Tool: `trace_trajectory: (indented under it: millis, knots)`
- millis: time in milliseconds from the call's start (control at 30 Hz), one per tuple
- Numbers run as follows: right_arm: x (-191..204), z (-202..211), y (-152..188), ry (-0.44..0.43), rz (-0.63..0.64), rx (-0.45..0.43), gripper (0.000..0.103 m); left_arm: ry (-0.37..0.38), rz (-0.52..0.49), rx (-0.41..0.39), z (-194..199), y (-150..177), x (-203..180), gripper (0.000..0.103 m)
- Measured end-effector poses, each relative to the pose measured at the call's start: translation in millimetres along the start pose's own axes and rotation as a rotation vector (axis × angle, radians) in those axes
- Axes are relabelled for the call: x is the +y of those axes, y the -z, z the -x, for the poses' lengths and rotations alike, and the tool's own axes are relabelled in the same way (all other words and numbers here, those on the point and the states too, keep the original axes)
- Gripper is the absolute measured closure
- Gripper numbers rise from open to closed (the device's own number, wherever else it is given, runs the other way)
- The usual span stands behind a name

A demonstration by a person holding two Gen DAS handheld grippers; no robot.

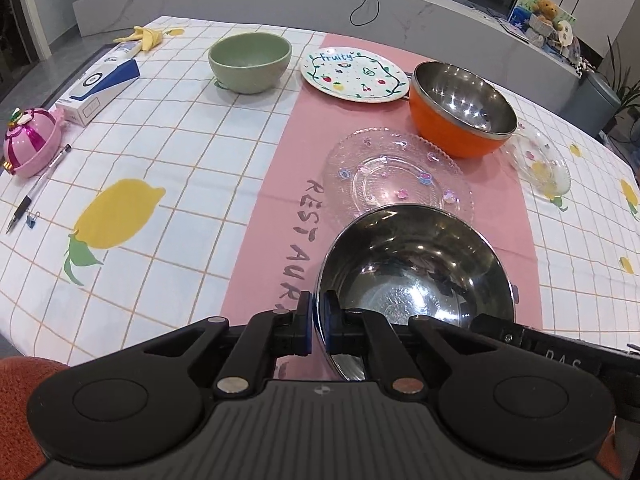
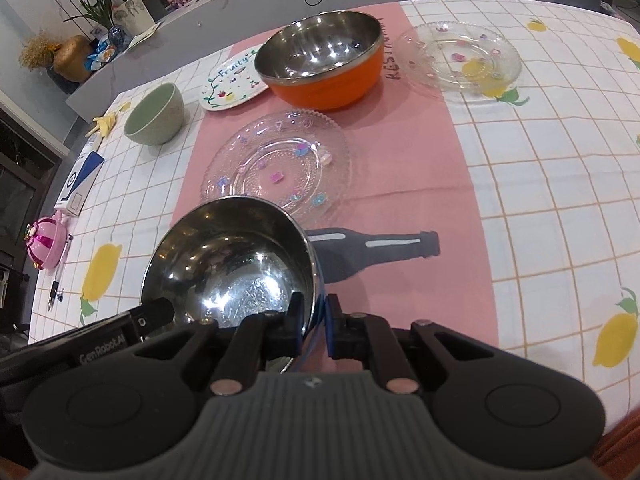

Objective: Organize plates and bowls

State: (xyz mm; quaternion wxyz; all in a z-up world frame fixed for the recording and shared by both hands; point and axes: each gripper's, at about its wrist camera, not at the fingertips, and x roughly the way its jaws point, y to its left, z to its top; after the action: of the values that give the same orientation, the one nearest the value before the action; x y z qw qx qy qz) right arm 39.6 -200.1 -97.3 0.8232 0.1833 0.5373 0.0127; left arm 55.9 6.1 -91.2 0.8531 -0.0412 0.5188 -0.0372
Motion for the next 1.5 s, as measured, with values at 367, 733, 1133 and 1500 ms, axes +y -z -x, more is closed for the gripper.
trace_trajectory:
  millis: [367,733,1133,1500]
  knots:
    - [2.0,6.4,10.5,-0.012,0.017,0.040,0.094,-0.010,-0.012,0.040,7.8,10.4,3.8,0.096]
    - [0.2,12.5,11.3,-0.011,0.016,0.024,0.065,-0.029,-0.015,0.012,13.8,8.3,4.6,0.061]
    - [-14.4,40.9,1.0,0.014,-0.009,-0.060,0.050,0.011,-0.046,-0.129,53.4,-12.8,-7.1,0.051]
    - [-25.7,69.3,-31.7,0.056,-0.014,-0.185,0.043,0.077,-0.075,-0.250,74.1,-47.6,-29.3,0.051]
